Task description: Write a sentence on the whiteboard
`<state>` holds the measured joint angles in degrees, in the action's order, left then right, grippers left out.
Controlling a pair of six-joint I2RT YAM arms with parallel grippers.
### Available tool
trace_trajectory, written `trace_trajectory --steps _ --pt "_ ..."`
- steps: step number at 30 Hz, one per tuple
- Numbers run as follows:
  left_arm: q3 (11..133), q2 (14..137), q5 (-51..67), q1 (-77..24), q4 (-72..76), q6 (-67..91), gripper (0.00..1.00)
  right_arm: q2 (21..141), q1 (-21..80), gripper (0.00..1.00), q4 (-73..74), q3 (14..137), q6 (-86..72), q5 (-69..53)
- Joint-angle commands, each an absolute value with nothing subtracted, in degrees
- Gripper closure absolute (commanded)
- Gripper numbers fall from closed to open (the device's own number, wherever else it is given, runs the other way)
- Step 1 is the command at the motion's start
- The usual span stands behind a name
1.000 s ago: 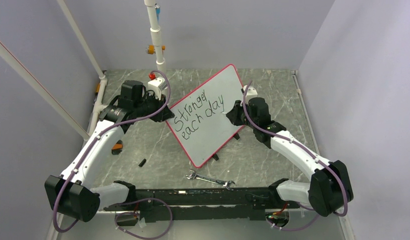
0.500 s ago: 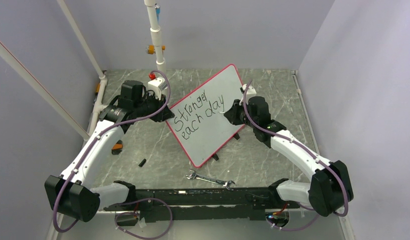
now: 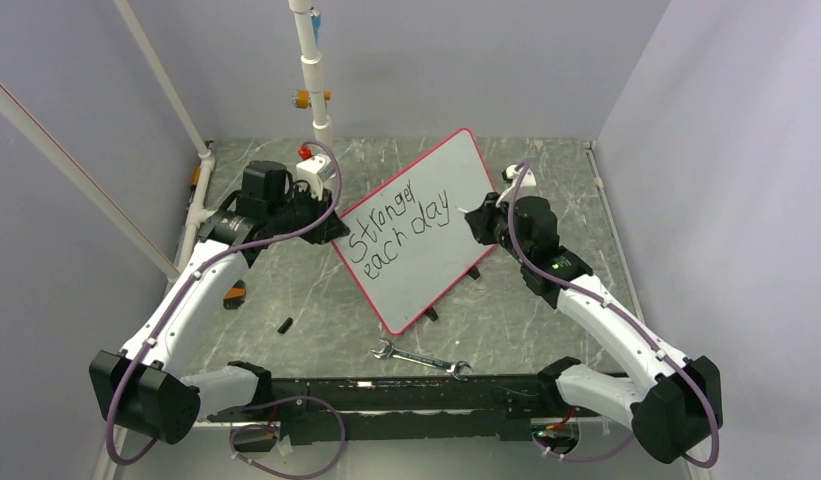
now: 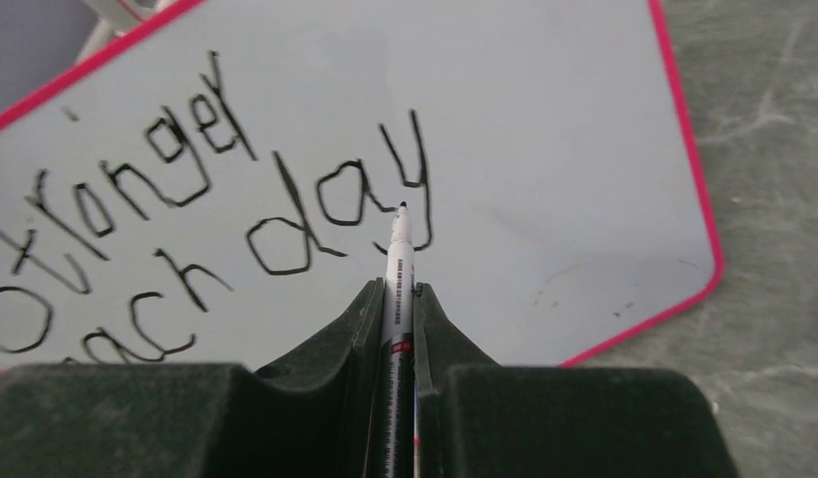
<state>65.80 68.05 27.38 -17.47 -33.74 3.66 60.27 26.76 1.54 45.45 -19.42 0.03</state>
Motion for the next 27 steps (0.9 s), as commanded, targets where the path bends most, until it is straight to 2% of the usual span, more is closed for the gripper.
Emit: trace_trajectory --steps 1,27 --pt "66.1 66.5 20.3 -17.1 -31.3 -2.2 1.0 60.5 26.7 1.0 3.7 45.0 -18.0 7.3" --pt "66.0 66.5 20.4 -17.1 -31.2 -2.2 1.0 69.8 26.4 1.0 -3.2 46.4 -17.6 4.4"
